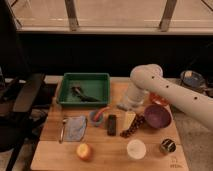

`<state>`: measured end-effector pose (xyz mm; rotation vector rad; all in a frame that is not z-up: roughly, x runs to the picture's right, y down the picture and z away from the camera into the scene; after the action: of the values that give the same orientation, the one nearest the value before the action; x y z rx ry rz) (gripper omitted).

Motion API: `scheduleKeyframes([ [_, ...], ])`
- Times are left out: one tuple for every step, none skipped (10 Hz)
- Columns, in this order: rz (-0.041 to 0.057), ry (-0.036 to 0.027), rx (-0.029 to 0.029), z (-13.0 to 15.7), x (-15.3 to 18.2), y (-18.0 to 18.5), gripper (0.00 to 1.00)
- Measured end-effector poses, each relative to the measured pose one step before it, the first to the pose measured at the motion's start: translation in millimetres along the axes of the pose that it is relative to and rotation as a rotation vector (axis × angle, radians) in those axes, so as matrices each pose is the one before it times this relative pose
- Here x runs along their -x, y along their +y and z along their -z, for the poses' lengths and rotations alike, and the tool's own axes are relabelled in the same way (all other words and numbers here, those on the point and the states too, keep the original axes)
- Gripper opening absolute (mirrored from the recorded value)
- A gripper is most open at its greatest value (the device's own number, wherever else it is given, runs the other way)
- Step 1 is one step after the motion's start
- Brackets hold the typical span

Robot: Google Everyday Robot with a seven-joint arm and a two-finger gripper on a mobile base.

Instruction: Place towel in red bowl

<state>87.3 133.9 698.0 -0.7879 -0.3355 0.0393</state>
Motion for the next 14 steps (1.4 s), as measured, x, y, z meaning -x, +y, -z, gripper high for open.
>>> scheduleKeyframes([
  [0.00102,0.00003,0.00067,-0.30,0.48,-0.05,0.80],
  [0.00267,0.00024,0.00062,-0.36,1.34,-0.46,0.80],
  [0.00190,0.00123,-0.00186,-0.32,0.33,-0.55,0.80],
  [0.02174,-0.00079,-0.00790,1.54,3.67,-4.69,0.80],
  [0.03249,-0.00168,-0.00736,0.01,11.14,-7.86,0.80],
  [0.03621,-0.00068,-0.00759,-0.98,15.83,-8.85,0.80],
  [0.04018,-0.00161,-0.01022,-1.22,20.28,-10.18,0.80],
  [0.03061,-0.00094,-0.00606,-1.85,15.27,-7.54,0.80],
  [0.05946,-0.00586,-0.00831,-4.74,28.54,-14.06,0.80],
  [0.03228,-0.00309,-0.00358,-4.14,13.85,-7.39,0.80],
  [0.03121,-0.00117,-0.00160,-5.18,11.60,-6.87,0.80],
  [0.04954,-0.00195,0.00559,-14.05,16.91,-9.45,0.80],
  [0.04318,-0.00566,0.00965,-16.62,12.90,-8.21,0.80],
  [0.02544,-0.00574,0.00820,-15.68,4.19,-5.78,0.80],
])
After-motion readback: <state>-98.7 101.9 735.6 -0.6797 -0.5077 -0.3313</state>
